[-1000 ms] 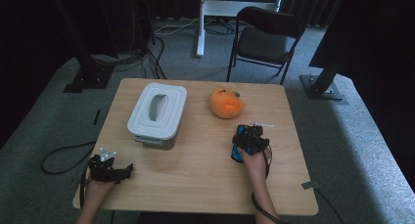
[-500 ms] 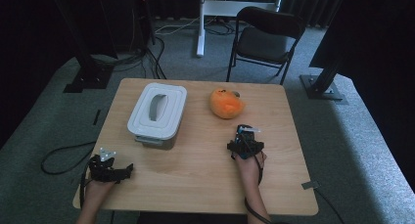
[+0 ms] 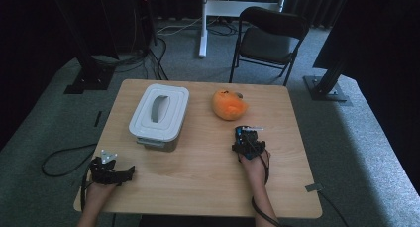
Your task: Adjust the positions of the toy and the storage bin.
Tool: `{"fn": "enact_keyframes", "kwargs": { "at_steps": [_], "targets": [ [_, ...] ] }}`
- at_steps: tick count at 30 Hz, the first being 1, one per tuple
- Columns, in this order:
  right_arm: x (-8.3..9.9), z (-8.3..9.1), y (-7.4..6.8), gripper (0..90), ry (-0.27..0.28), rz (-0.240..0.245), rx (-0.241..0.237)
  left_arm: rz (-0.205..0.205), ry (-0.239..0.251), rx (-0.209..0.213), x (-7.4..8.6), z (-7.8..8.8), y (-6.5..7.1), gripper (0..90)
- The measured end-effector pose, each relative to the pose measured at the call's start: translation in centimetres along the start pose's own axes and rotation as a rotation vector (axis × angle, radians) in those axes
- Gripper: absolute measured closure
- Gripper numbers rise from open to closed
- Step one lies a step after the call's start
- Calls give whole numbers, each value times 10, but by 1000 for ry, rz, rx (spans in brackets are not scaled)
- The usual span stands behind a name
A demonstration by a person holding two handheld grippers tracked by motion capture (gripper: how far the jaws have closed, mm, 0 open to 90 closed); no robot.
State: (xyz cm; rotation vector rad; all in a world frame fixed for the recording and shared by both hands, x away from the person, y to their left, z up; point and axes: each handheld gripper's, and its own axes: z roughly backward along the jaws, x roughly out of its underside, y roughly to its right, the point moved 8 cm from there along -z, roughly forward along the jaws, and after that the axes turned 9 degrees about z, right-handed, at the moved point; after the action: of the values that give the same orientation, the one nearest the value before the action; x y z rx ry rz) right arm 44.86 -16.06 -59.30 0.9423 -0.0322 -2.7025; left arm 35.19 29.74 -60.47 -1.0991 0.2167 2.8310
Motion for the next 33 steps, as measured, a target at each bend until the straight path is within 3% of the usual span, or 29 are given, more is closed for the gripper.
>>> {"fn": "enact_keyframes", "kwargs": {
  "at_steps": [6, 13, 23, 29, 33],
  "targets": [
    [-3, 9, 5, 251, 19, -3, -23, 0, -1, 0, 0, 0, 0, 3],
    [-9, 25, 17, 251, 51, 5, -4, 0, -1, 0, 0, 0, 0, 3],
    [-8, 67, 69, 251, 85, 31, 46, -1, 0, 0, 0, 0, 0, 3],
    [9, 88, 103, 252, 79, 30, 96, 2, 1, -2, 0, 0, 0, 3],
    [24, 95, 119, 252, 76, 16, 98, 3, 0, -3, 0, 0, 0, 3]
  ]
}}
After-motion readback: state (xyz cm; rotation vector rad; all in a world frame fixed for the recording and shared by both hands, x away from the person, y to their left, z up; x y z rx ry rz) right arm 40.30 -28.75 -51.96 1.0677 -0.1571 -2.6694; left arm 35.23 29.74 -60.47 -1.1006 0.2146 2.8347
